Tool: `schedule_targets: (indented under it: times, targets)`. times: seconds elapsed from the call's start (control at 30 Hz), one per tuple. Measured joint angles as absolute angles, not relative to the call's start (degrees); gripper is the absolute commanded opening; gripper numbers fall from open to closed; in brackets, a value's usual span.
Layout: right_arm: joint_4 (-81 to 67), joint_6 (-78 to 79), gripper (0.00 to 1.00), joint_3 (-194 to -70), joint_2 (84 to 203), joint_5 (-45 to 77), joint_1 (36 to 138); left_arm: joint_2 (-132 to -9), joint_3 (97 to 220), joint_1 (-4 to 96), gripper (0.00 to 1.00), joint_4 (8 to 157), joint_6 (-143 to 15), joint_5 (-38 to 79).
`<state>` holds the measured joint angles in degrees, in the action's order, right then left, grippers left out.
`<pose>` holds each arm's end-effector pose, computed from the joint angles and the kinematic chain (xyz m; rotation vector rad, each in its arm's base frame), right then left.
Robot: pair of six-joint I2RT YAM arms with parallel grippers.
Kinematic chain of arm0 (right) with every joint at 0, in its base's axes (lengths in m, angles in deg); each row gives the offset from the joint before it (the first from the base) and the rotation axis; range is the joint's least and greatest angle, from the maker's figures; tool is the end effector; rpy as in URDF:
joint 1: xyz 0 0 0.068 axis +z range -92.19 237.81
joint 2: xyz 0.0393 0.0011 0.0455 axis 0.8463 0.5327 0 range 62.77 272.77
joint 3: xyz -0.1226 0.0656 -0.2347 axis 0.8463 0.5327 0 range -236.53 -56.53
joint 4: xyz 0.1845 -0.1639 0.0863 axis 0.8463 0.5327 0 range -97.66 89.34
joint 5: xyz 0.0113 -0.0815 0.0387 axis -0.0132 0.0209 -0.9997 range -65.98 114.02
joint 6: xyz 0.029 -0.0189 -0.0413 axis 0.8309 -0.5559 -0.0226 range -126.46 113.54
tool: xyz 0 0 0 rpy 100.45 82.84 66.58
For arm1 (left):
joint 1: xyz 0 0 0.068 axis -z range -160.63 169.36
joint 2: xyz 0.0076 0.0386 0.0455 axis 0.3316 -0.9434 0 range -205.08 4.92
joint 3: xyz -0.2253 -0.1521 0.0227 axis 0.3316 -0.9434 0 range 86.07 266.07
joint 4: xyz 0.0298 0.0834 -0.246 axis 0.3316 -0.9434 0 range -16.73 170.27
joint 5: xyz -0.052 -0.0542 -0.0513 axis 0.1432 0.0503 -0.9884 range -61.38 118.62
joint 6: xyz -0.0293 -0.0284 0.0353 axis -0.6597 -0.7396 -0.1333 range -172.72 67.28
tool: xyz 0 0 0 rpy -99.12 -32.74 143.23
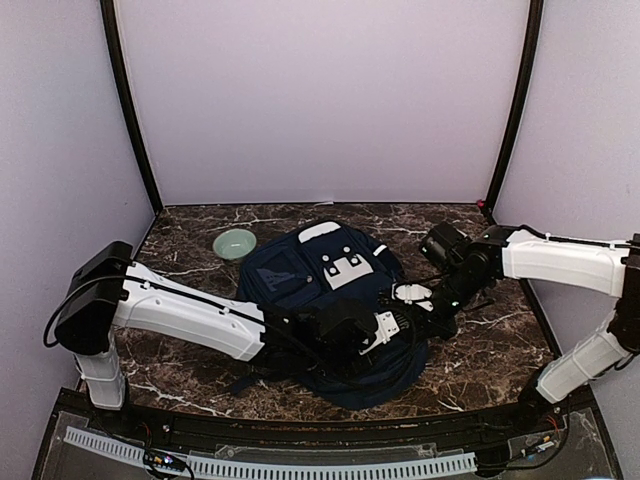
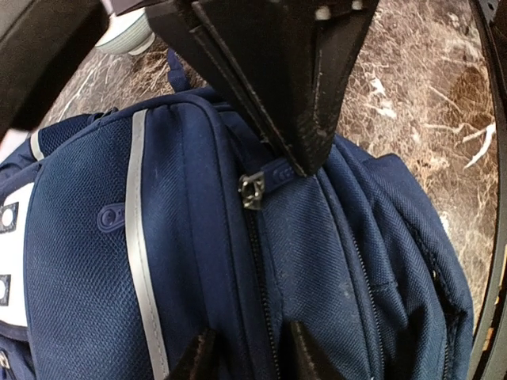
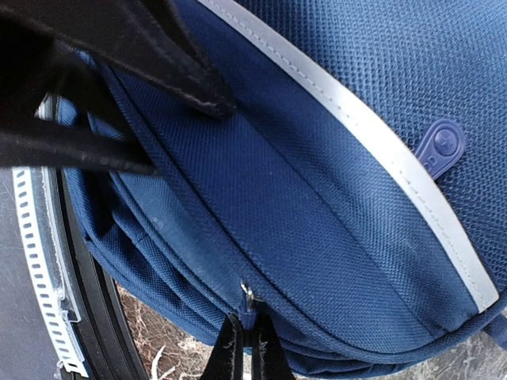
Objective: Pack the student bag
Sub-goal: Hold the upper front pocket of the student bag, then zip the upper front pocket of the student bag.
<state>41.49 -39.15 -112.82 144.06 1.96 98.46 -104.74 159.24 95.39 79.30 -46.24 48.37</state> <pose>0.1861 0.1774 0.2224 -1.7563 2.2302 0.5791 0.1148 -0.4113 0.1992 1.3017 1.7692 -0.3030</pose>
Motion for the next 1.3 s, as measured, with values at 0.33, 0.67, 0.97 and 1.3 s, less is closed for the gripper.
schedule_targets:
  times: [0.33,0.67,0.97,1.3]
  targets:
    - [40.55,-40.46,0.00,-111.03,142.82,1.61,94.67,-101.79,156.22,95.66,0.00,81.77,-45.45,49.02]
    - [40.20,-43.92,0.00,-112.97,147.43,0.80,87.48,-94.23,147.94,95.29,0.00,83.12,-43.24,42.95]
    - [40.46,-42.65,0.00,-120.08,157.42,-0.95,86.98,-94.12,146.63,95.68,0.00,83.95,-39.74,43.01]
    - [41.20,-40.24,0.16,-120.80,156.74,-1.95,86.96,-93.27,144.68,95.81,0.19,86.21,-40.12,43.84]
